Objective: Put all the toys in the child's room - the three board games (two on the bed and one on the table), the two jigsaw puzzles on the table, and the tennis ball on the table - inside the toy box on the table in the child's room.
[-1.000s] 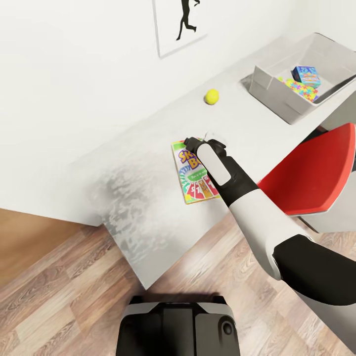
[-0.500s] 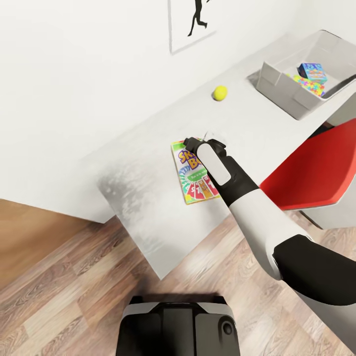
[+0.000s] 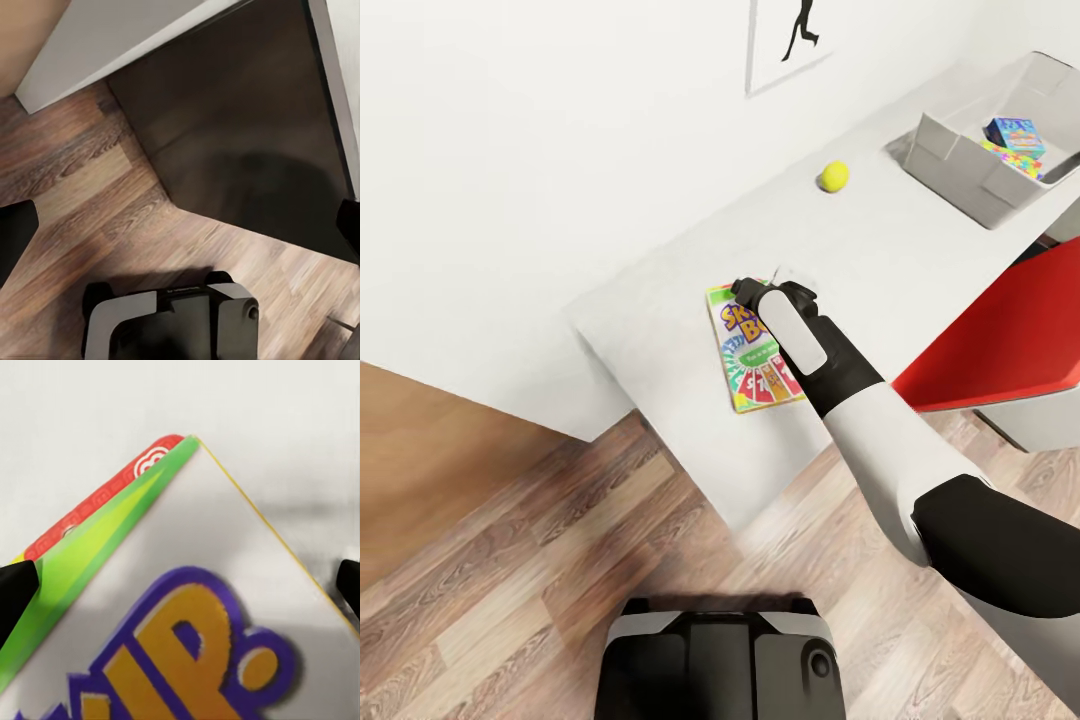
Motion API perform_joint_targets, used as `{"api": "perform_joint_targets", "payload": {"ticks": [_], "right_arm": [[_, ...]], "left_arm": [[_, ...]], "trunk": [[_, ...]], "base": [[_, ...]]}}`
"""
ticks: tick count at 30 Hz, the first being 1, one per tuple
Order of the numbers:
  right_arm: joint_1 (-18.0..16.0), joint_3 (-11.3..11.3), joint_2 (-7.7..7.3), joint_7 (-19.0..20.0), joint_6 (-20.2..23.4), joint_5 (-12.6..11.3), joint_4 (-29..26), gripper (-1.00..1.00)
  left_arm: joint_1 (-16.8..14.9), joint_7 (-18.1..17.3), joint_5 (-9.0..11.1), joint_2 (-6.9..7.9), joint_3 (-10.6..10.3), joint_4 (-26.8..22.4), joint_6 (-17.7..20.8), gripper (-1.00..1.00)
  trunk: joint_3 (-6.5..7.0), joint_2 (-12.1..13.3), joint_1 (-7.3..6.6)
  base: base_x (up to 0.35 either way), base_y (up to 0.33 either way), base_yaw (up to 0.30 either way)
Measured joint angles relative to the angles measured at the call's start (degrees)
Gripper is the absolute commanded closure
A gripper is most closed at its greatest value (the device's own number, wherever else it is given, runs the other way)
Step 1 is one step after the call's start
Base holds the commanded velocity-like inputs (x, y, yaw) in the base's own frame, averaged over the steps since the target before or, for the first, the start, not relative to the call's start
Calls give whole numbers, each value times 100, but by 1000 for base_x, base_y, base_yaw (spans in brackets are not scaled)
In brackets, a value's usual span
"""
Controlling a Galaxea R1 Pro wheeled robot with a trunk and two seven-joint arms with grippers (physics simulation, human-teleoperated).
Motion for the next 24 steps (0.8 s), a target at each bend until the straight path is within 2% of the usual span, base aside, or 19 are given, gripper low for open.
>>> {"api": "perform_joint_targets", "payload": {"ticks": [24], "right_arm": [[0, 1, 0, 8, 5, -7, 1, -100]], "left_arm": [[-1, 0, 0, 0, 7, 1, 10, -100]], "trunk": [[0, 0, -1]], "base": [[-54, 77, 0]]}}
